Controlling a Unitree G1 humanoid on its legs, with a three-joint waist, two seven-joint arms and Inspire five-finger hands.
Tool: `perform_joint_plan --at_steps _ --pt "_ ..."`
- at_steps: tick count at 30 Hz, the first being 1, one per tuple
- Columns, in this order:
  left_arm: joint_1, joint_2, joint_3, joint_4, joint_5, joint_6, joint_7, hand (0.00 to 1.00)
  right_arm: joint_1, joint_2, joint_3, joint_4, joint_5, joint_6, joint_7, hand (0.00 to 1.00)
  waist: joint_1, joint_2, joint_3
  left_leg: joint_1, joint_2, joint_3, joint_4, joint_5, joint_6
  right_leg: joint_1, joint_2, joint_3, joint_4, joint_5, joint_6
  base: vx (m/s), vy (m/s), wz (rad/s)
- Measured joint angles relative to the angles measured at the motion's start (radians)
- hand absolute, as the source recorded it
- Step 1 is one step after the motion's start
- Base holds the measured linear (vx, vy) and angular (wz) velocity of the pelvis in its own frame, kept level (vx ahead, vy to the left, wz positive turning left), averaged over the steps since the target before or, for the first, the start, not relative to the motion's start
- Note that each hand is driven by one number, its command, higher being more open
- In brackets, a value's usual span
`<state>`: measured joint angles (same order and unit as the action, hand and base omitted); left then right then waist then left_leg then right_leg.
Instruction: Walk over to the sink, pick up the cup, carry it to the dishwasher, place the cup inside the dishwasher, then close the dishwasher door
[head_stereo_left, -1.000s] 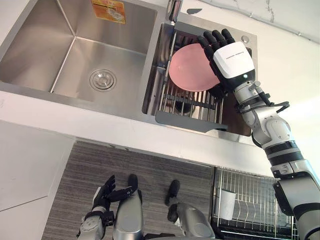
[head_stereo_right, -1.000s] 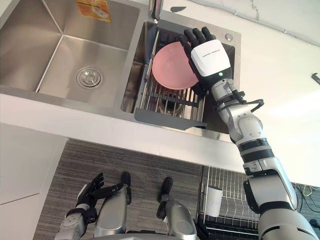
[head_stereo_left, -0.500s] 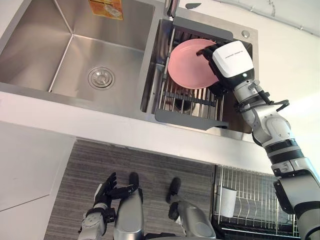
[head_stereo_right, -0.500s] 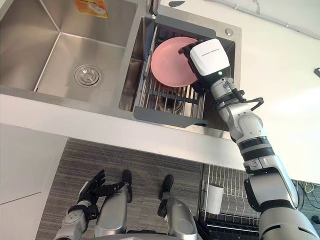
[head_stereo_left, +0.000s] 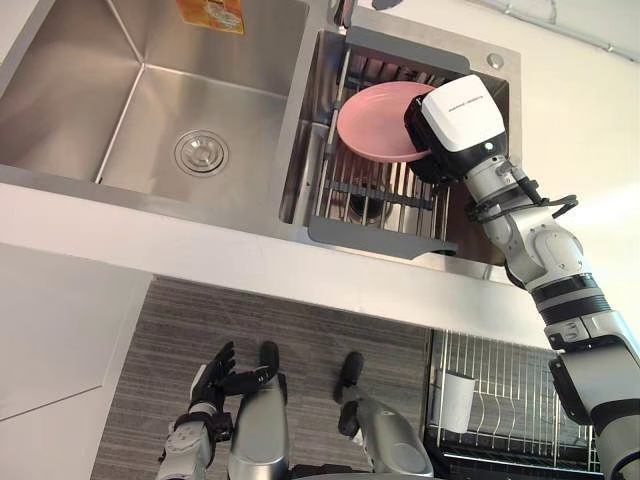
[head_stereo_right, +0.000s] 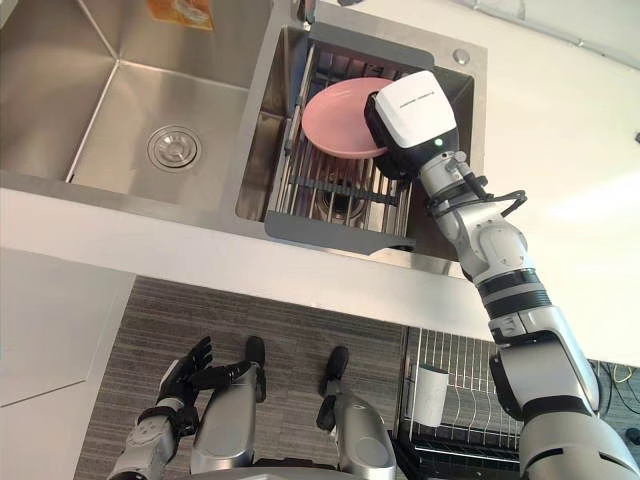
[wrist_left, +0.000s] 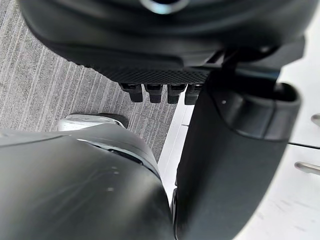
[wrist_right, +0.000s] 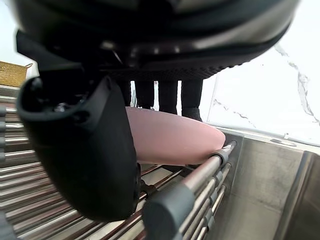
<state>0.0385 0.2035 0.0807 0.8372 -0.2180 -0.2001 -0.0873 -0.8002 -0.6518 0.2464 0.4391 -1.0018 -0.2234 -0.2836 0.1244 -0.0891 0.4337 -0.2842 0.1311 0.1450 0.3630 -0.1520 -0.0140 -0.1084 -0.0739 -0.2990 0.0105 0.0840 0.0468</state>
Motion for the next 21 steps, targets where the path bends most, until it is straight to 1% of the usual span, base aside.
perform_joint_plan --at_steps 8,9,12,14,16,18,19,21 --pt "0.0 -0.002 0.0 0.0 0.0 -0.002 0.0 1.0 0.009 0.0 -0.003 -0.029 0.044 0.0 -0.007 0.0 -0.002 0.0 0.0 0.007 -0.001 0.002 -0.011 0.003 -0.003 0.0 0.0 0.002 0.0 0.0 0.0 0.0 0.0 0.0" --pt "0.0 -0.004 0.0 -0.001 0.0 -0.003 0.0 1.0 0.021 0.0 -0.009 -0.059 0.071 0.004 -0.007 0.0 -0.002 0.0 0.0 0.008 -0.001 0.003 -0.013 0.003 -0.003 0.0 0.0 0.002 0.0 0.0 0.0 0.0 0.0 0.0" --pt "0.0 -0.01 0.0 -0.002 0.001 -0.004 0.001 1.0 0.068 0.002 -0.043 -0.134 0.078 0.009 -0.001 0.0 -0.003 0.001 0.0 0.013 -0.002 0.003 -0.017 0.003 -0.003 0.002 0.0 0.002 0.0 0.0 0.0 0.0 0.0 0.0" --pt "0.004 -0.014 0.0 -0.002 0.001 -0.004 0.004 1.0 0.121 0.026 -0.106 -0.214 0.104 0.011 0.012 0.0 -0.006 0.001 -0.001 0.028 -0.007 0.01 -0.023 0.004 -0.003 0.007 -0.002 0.007 0.003 0.0 0.0 0.04 0.017 -0.07" --pt "0.009 -0.017 0.0 -0.001 0.001 -0.004 0.008 1.0 0.154 0.044 -0.141 -0.284 0.12 0.011 0.022 0.0 -0.007 0.003 -0.002 0.047 -0.007 0.025 -0.022 0.01 -0.003 0.02 -0.004 0.018 0.003 0.0 0.001 0.05 0.023 -0.2" --pt "0.014 -0.024 0.0 -0.002 0.002 -0.006 0.013 1.0 0.192 0.063 -0.185 -0.366 0.138 0.011 0.026 0.0 -0.014 0.011 -0.006 0.066 -0.008 0.035 -0.024 0.011 -0.003 0.033 -0.006 0.022 0.003 0.0 0.001 0.04 0.015 -0.14" --pt "0.018 -0.028 -0.001 -0.001 0.002 -0.011 0.016 1.0 0.218 0.081 -0.219 -0.416 0.148 0.011 0.026 0.0 -0.026 0.016 -0.013 0.076 -0.01 0.035 -0.03 0.011 -0.003 0.039 -0.009 0.022 0.003 0.0 0.001 0.03 0.025 -0.05" --pt "0.028 -0.03 -0.004 0.002 0.003 -0.019 0.017 1.0 0.253 0.106 -0.26 -0.47 0.159 0.012 0.026 0.0 -0.032 0.018 -0.025 0.095 -0.011 0.049 -0.041 0.011 -0.003 0.045 -0.012 0.028 0.003 0.0 0.001 0.03 0.018 -0.13"
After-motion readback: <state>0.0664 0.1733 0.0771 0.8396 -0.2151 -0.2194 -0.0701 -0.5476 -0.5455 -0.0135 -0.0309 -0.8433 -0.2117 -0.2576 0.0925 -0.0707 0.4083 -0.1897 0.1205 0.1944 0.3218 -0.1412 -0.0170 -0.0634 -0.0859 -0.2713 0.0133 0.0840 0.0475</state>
